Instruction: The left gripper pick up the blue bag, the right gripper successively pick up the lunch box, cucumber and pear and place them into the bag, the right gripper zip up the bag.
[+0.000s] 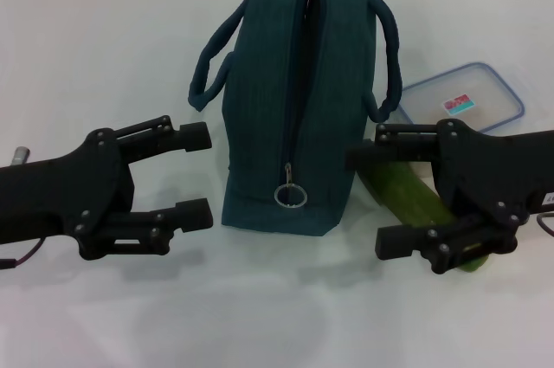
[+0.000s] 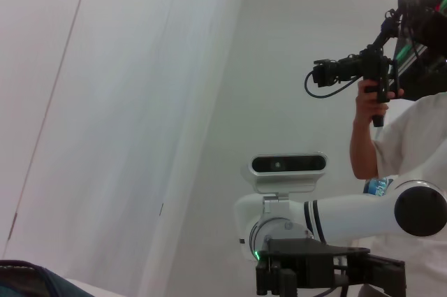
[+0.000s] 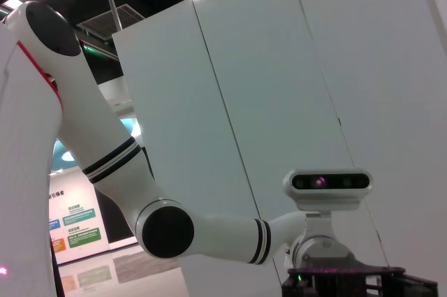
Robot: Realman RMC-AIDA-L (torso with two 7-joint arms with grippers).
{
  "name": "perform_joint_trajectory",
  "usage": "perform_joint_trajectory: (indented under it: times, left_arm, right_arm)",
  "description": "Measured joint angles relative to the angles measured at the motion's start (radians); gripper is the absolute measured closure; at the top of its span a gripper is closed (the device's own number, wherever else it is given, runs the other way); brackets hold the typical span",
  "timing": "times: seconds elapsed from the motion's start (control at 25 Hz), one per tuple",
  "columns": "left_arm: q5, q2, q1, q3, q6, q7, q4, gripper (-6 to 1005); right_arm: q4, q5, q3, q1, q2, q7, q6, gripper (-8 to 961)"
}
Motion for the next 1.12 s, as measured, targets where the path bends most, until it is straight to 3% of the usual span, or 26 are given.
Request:
perform_joint_trajectory:
  times: [1.12]
  left_arm:
    - [0.0, 0.0, -0.003, 0.0, 0.0, 0.0, -0.009, 108]
  right_arm:
    - [-0.001, 0.0, 0.0, 0.0, 0.0, -0.002, -0.004, 79]
